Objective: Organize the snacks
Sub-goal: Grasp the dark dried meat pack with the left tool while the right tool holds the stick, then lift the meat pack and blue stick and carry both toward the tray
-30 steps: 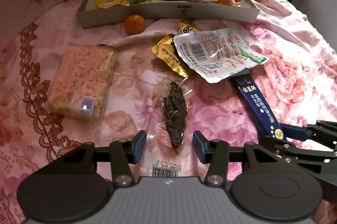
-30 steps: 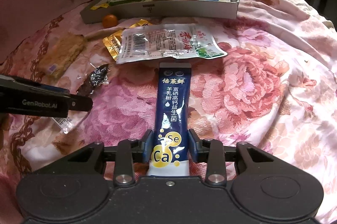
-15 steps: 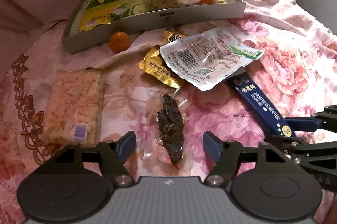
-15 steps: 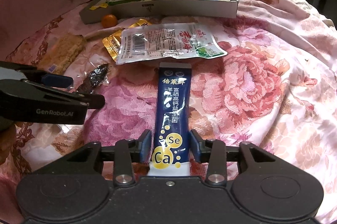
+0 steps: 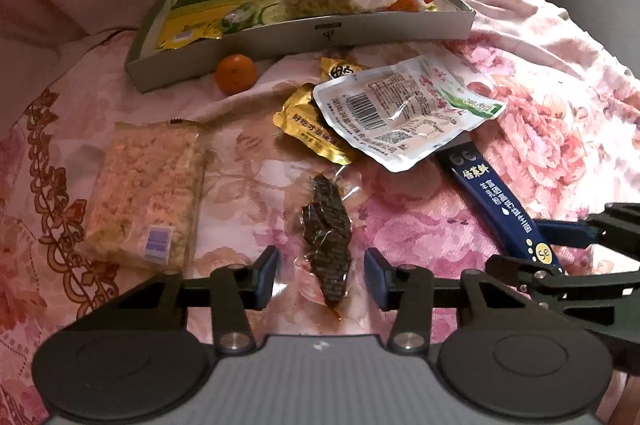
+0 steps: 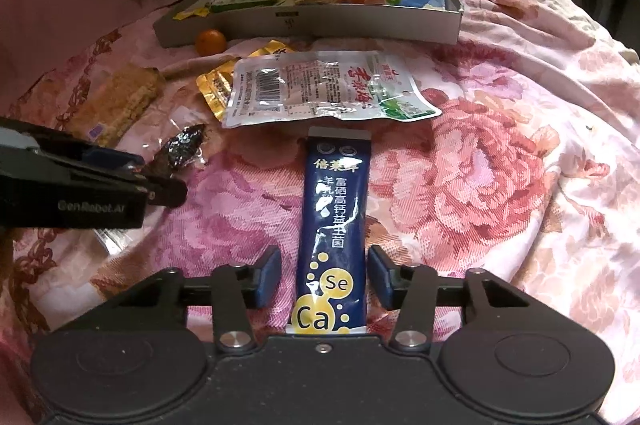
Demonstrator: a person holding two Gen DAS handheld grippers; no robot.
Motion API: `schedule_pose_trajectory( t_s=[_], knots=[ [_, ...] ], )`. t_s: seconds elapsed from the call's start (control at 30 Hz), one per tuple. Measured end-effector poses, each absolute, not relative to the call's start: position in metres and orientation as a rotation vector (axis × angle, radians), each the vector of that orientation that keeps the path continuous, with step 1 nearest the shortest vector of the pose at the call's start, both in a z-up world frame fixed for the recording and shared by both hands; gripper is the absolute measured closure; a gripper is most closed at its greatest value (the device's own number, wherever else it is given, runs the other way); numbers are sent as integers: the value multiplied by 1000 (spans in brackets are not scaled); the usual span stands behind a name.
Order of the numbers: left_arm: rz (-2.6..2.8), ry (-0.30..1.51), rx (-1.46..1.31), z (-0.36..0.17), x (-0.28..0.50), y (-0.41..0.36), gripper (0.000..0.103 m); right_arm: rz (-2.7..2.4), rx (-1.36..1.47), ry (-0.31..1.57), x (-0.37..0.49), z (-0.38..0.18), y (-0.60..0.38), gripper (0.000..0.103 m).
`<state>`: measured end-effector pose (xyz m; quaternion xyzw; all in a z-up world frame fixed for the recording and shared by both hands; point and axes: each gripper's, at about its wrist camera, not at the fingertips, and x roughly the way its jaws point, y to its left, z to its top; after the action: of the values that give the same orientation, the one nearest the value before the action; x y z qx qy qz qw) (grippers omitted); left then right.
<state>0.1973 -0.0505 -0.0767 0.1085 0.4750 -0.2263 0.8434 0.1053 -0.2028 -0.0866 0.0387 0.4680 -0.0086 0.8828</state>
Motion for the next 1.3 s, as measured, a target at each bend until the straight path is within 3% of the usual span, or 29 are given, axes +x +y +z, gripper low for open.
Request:
schedule_pose_trajectory(
  t_s=[0.03, 0.27, 0.73, 1.3],
  knots=[
    [-478, 1003, 231, -76, 196, -51, 53, -16, 66, 972, 105, -86, -202, 64],
    [-460, 1042, 167, -69, 189, -46, 54, 20, 15, 956, 101, -84, -194, 70],
    [-426, 995, -1, -44, 173, -24, 55, 118, -163, 881, 84, -74, -162, 71],
    [-356, 764, -73, -12, 151, -9, 54, 181, -313, 788, 67, -67, -140, 71]
  ],
)
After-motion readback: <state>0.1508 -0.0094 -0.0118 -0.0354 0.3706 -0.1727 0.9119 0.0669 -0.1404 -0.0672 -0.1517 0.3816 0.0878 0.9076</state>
